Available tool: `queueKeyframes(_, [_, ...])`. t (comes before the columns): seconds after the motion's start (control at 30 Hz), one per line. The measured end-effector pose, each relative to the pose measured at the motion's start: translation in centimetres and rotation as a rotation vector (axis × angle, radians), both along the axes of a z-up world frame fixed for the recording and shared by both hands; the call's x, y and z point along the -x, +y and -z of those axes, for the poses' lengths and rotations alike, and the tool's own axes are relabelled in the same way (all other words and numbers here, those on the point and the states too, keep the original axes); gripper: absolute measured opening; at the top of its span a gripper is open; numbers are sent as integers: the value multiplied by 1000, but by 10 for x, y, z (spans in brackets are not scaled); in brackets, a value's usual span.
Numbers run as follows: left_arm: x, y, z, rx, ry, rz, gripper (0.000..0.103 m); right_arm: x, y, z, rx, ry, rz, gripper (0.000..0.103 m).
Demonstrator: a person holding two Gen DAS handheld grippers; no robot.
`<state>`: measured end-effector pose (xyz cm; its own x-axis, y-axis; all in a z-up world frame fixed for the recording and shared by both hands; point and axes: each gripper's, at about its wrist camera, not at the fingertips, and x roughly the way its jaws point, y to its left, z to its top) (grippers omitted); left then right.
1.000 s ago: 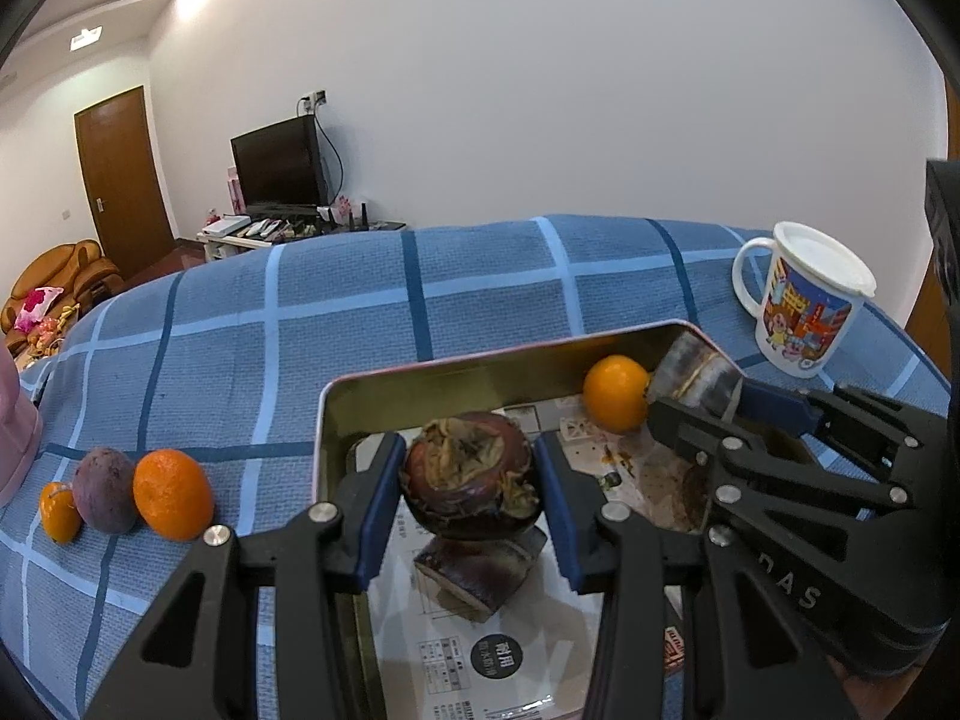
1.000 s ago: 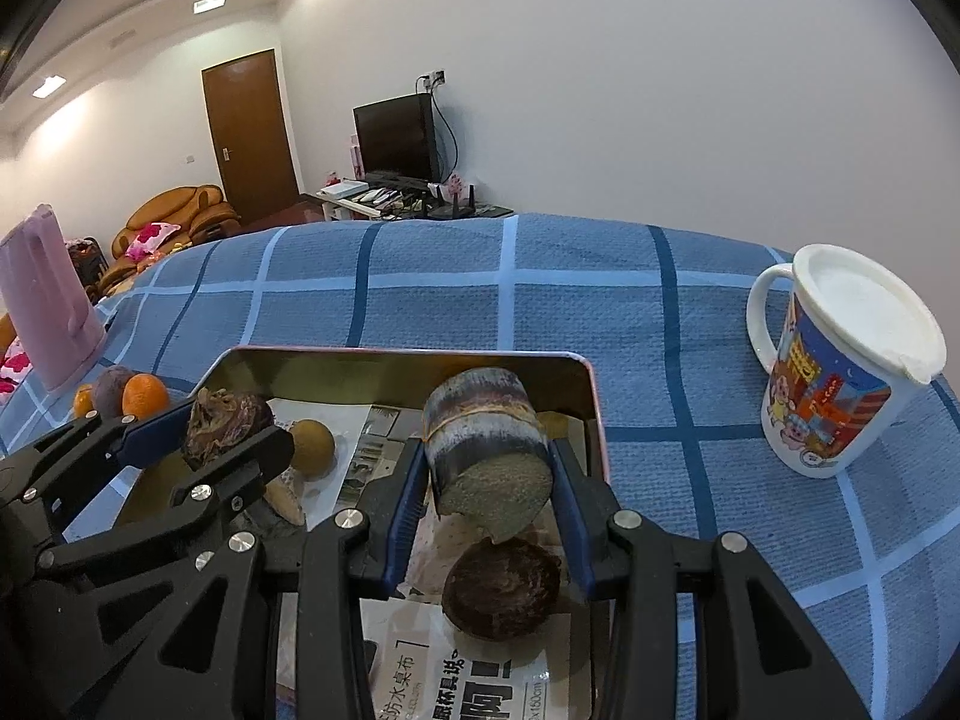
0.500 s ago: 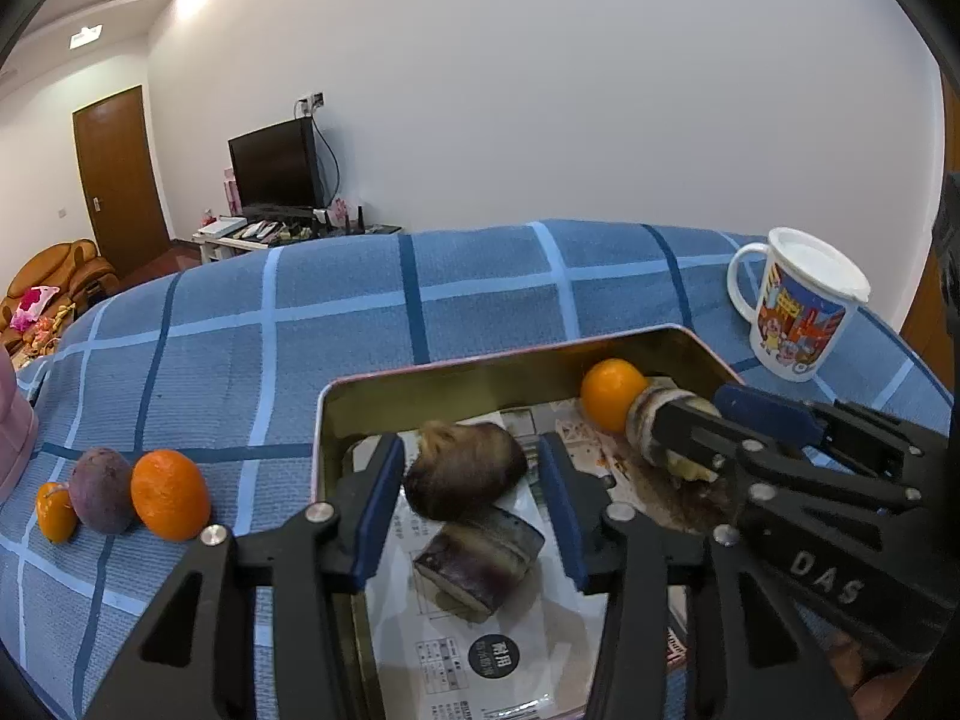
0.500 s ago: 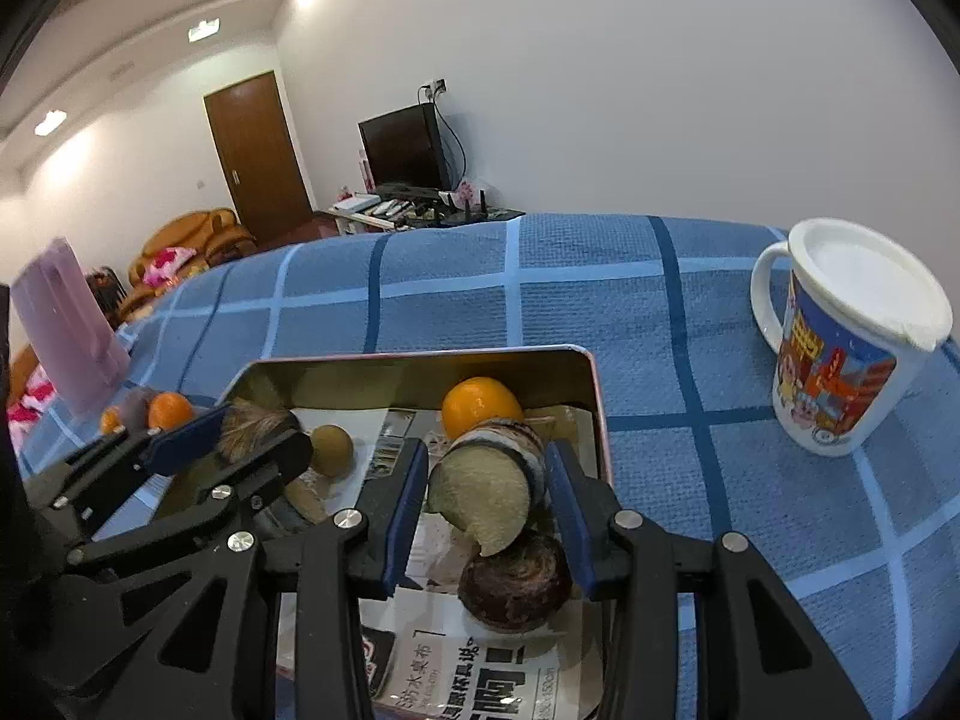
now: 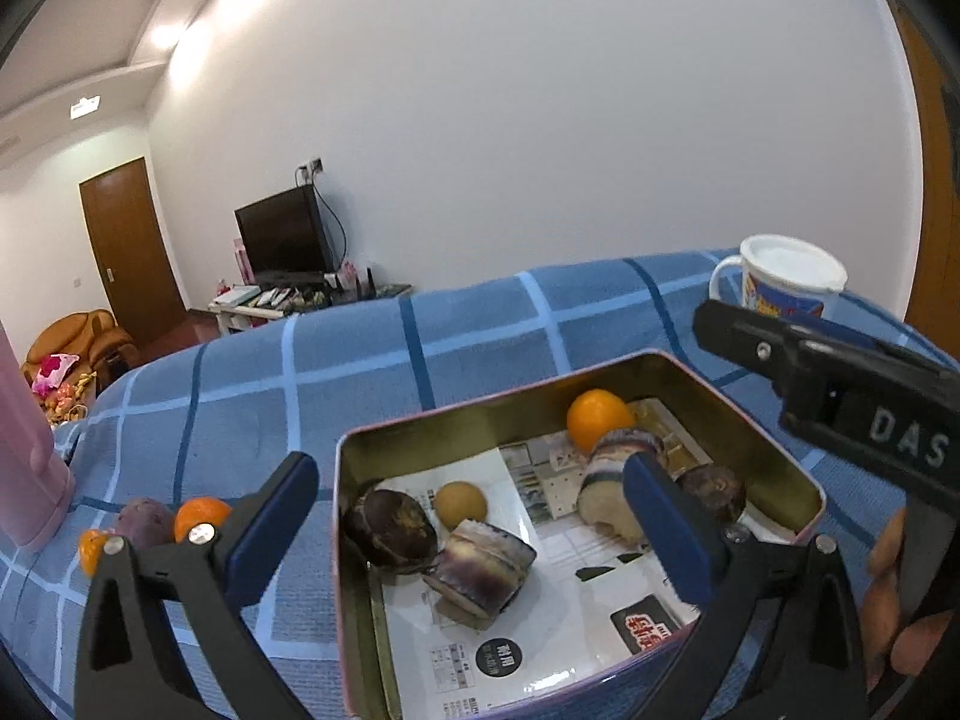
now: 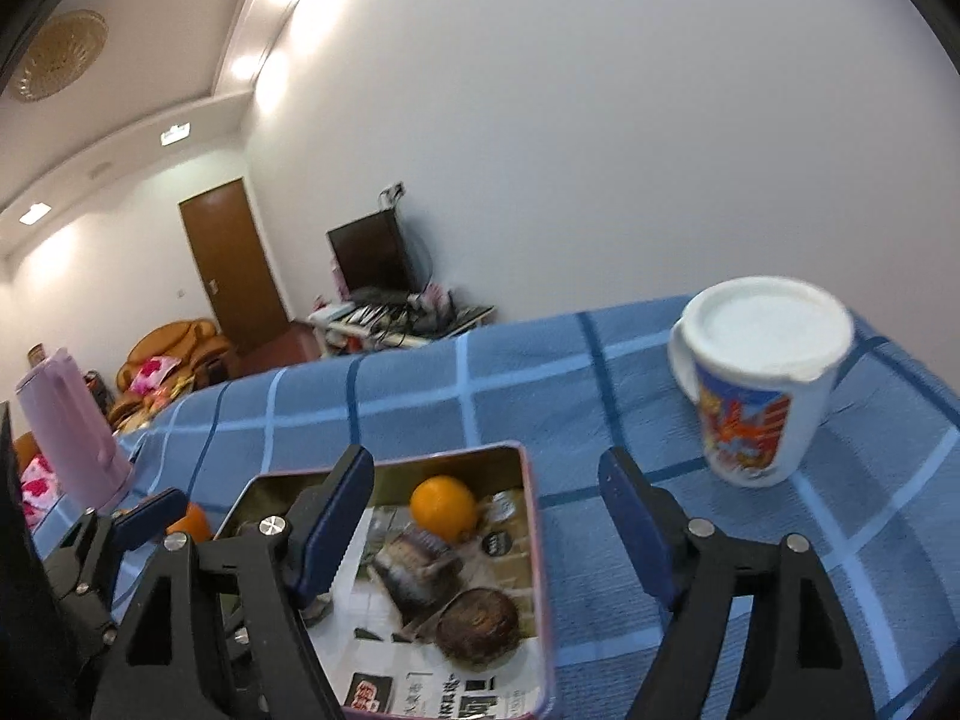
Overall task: Organize fruits
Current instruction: 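Withdraw both open tools from the tin toward the beet and oranges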
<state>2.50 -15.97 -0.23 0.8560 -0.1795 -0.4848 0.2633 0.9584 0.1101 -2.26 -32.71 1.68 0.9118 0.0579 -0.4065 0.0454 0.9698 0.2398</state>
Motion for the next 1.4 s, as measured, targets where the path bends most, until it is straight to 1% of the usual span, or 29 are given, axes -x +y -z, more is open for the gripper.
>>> queueKeyframes(0.1, [3,9,-4,19,-29,-14,103,2,-3,0,-9,-17,31,79])
queueKeyframes(0.17, [6,14,-7,22,-63,-31,103,5,-5,-1,-7,-36,47,79])
queueKeyframes(0.23, [9,18,-11,8,-116,-66,103,8,-6,-2,14,-59,66,79])
queueKeyframes(0.33, [12,21,-12,-10,-153,-80,103,15,-1,-6,60,-104,81,79])
queueKeyframes(0.4, [11,24,-11,-11,-147,-85,103,18,3,-8,91,-122,92,79])
queueKeyframes(0.53, [10,31,-12,19,-135,-101,103,17,8,-7,129,-118,110,79])
queueKeyframes(0.67, [8,36,-10,21,-110,-114,103,23,9,-8,134,-142,144,79])
queueKeyframes(0.8, [8,37,-8,25,-98,-117,103,30,14,-9,135,-138,158,79])
queueKeyframes(0.93, [10,42,-7,36,-91,-120,103,35,23,-9,163,-143,166,79])
queueKeyframes(1.07, [13,49,-6,61,-87,-128,103,40,32,-10,189,-145,170,79])
queueKeyframes(1.23, [18,60,-8,101,-93,-132,103,46,39,-10,196,-139,180,79])
queueKeyframes(1.4, [25,71,-10,118,-109,-148,103,50,49,-9,211,-132,175,79])
